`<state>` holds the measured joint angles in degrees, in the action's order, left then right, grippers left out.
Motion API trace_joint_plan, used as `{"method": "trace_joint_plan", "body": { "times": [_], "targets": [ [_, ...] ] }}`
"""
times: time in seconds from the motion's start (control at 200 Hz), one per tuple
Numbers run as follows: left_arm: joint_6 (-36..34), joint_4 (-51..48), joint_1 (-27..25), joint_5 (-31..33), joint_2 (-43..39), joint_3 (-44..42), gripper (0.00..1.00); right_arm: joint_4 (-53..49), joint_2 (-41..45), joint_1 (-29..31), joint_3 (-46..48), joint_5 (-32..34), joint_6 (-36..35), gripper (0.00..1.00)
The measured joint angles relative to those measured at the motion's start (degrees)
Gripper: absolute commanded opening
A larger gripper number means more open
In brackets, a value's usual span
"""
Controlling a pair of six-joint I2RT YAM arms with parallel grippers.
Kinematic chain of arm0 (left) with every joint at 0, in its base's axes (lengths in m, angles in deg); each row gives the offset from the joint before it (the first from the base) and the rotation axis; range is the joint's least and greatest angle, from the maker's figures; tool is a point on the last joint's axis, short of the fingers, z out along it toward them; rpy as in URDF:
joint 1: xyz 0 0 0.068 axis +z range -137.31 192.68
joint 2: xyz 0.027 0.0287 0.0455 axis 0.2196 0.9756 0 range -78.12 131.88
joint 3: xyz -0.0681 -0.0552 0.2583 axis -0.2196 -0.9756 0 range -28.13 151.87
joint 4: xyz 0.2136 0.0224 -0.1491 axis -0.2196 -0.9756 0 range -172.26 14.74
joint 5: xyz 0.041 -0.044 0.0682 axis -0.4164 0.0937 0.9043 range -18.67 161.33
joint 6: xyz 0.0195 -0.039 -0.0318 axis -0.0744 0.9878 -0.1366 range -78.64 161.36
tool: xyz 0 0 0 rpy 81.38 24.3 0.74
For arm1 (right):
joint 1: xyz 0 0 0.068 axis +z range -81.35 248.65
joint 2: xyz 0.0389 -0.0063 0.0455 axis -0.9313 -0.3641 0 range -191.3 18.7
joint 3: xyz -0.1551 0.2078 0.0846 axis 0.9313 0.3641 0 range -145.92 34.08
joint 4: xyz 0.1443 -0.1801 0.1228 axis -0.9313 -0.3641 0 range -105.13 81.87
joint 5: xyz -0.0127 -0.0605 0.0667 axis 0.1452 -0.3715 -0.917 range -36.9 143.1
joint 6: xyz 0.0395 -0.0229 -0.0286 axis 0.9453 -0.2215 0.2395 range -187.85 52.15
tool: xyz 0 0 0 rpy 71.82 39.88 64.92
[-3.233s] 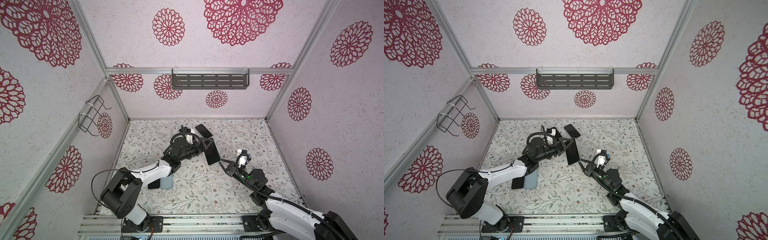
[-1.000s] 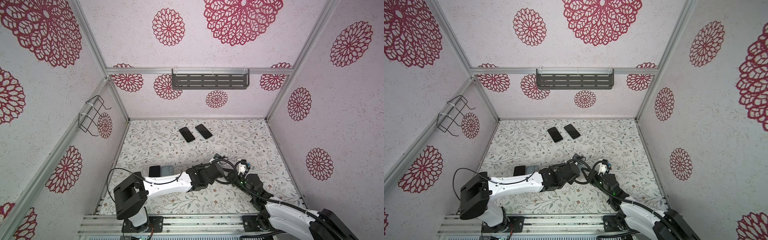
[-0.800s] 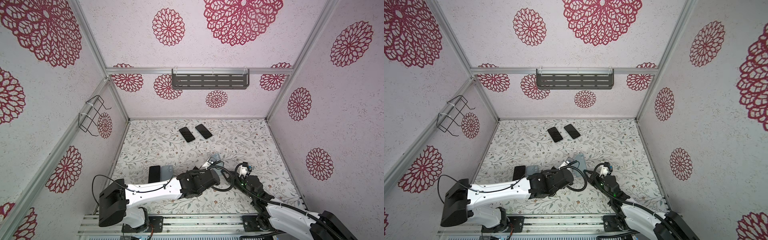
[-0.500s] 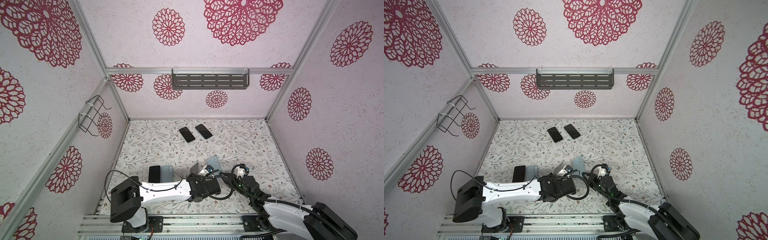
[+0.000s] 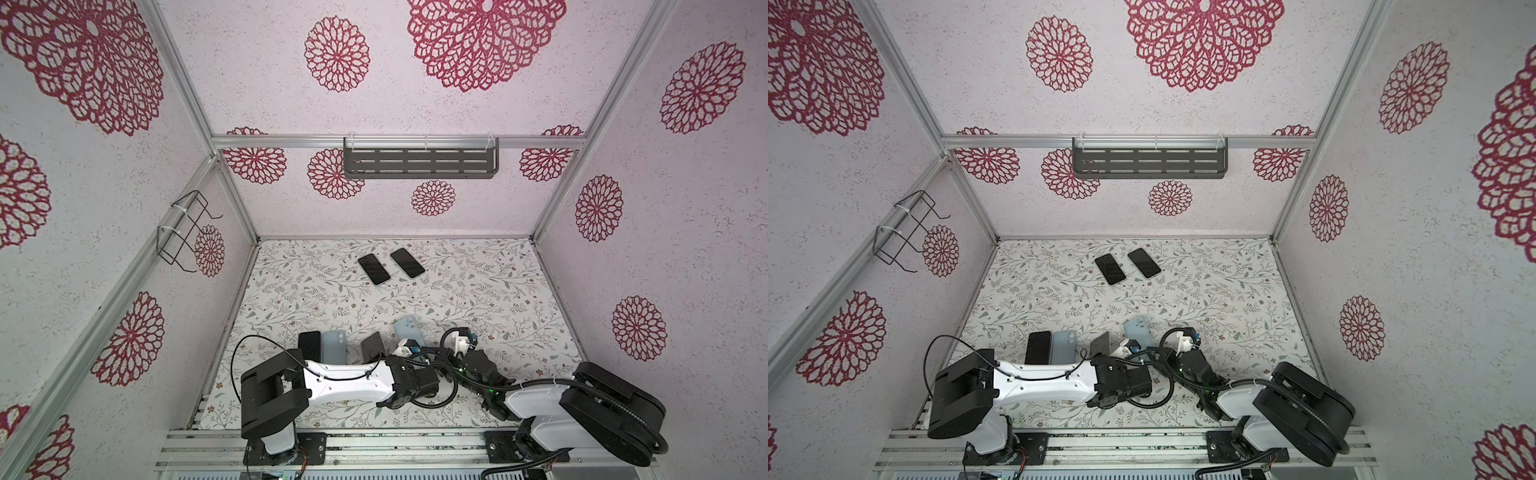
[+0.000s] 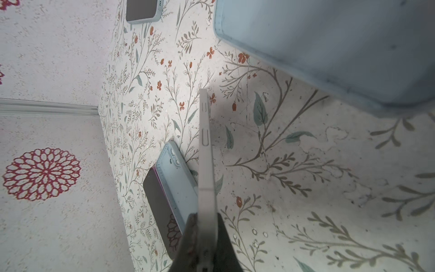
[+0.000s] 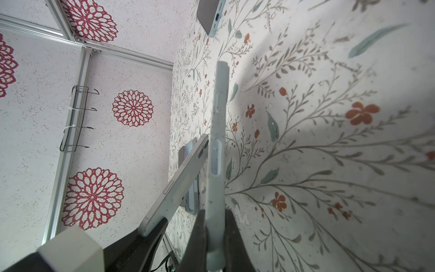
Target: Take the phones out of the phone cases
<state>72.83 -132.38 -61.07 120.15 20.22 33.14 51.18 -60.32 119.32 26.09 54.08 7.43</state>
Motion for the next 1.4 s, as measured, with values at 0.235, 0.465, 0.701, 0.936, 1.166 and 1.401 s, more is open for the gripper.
{"method": "trace_joint_plan", "body": {
  "times": [0.235,0.465,0.701,0.936,1.166,1.401],
  "targets": [
    [-0.2,-0.11,-0.35,1.57,3.69,0.44,0.18,6.78,-8.57,2.16,-0.15,0.76,3.04,0.0],
    [3.28,-1.64,-1.36,-4.98,4.22,0.61,0.38,12.39,-14.05,3.93,-0.17,0.98,5.62,0.0],
    [10.23,-5.27,-2.49,-6.38,5.95,0.59,0.61,14.8,-17.79,6.32,-1.53,2.6,7.41,0.0],
    [21.44,-9.05,-2.73,-6.01,0.17,-1.62,0.92,12.63,-18.05,9.77,-3.56,6.84,7.93,0.0],
    [32.68,-10.54,1.49,-5.97,-21.31,-6.14,0.97,6.67,-18.45,12.52,-9.33,9.84,7.06,0.0],
    [35.93,-10.14,8.55,-7.87,-39.93,-10.56,0.97,3.74,-19.63,16.28,-10.54,13.22,7.1,0.0]
  ]
}}
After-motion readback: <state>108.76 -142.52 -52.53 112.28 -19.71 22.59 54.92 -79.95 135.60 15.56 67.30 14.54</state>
